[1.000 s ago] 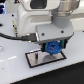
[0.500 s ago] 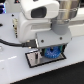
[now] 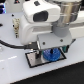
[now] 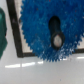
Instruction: Insert the blue gear onto the right peg, followed by the red gear
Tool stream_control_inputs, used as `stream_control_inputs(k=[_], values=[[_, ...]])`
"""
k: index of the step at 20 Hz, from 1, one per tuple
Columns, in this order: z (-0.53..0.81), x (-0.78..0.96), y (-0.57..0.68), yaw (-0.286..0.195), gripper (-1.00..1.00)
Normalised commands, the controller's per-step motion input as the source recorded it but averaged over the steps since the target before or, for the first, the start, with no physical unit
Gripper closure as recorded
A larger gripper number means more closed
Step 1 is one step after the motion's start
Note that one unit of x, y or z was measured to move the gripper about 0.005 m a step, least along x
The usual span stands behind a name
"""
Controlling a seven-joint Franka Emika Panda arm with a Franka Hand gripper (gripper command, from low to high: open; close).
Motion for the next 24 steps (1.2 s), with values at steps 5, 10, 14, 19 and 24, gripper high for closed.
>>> stream_control_inputs(k=[5,10,14,19,24], values=[[0.42,-0.41,0.19,0.000,-1.00],[0.15,-0.49,0.35,0.000,-1.00],[0.01,-0.53,0.43,0.000,-1.00],[0.01,-0.48,0.49,0.000,-1.00],[-0.04,-0.38,0.48,0.000,-1.00]])
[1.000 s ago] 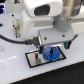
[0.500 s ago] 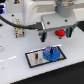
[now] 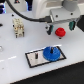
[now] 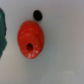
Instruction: Insert the blue gear onto the right peg, followed by the red gear
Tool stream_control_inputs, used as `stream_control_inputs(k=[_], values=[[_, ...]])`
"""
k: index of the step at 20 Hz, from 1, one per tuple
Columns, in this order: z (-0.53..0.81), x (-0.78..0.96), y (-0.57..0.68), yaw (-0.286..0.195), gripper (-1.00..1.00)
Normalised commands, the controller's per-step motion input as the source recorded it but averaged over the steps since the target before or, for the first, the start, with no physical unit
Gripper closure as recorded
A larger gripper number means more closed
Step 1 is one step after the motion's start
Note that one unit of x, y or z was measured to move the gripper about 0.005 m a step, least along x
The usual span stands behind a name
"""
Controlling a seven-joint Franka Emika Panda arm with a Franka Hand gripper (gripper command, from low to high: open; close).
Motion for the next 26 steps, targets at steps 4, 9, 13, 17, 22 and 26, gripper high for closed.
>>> stream_control_inputs(k=[4,9,13,17,22,26], values=[[-0.15,-0.36,0.38,0.000,-1.00],[-0.28,-0.29,0.19,0.000,-1.00],[-0.37,-0.27,0.04,0.000,-1.00],[-0.36,-0.32,-0.04,0.000,-1.00],[-0.36,-0.32,-0.14,0.000,-1.00],[-0.26,-0.29,-0.23,0.000,-1.00]])
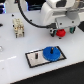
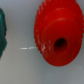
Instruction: Insert the blue gear onto the right peg, followed by the red gear
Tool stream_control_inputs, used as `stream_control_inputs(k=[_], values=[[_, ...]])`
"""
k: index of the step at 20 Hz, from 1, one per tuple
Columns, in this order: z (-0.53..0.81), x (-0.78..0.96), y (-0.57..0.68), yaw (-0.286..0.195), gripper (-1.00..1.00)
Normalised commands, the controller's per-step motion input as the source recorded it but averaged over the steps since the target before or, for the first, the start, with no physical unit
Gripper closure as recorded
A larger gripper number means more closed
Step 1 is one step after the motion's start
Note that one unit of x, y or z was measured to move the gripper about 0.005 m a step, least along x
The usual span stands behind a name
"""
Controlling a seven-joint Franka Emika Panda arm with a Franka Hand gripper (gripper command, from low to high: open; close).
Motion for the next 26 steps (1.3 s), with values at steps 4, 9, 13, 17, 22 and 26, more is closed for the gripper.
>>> stream_control_inputs(k=[4,9,13,17,22,26], values=[[-0.20,-0.29,-0.10,0.000,1.00],[-0.13,-0.25,-0.09,0.000,1.00],[-0.05,-0.14,-0.01,0.000,1.00],[0.05,-0.11,0.04,0.000,1.00],[0.43,0.05,-0.04,0.000,1.00],[0.63,0.23,-0.10,0.000,1.00]])
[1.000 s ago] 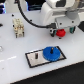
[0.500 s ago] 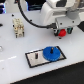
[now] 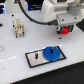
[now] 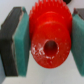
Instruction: Insert the blue gear onto the right peg, followed by the red gear
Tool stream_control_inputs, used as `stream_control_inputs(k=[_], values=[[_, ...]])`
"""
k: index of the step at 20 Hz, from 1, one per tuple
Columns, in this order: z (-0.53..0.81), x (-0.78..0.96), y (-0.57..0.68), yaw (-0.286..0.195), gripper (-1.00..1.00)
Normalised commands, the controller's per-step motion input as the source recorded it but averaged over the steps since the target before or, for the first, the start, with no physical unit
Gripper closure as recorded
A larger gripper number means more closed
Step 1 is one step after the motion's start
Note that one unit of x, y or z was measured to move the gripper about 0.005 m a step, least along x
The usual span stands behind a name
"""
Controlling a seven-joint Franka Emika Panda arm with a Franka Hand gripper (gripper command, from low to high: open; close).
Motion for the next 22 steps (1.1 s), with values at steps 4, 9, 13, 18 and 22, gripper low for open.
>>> stream_control_inputs(k=[4,9,13,18,22], values=[[0.57,0.42,-0.23,0.000,1.00],[0.49,0.48,-0.32,0.000,1.00],[0.47,0.53,-0.46,0.000,1.00],[0.38,0.58,-0.46,0.000,1.00],[0.32,0.68,-0.34,0.000,1.00]])
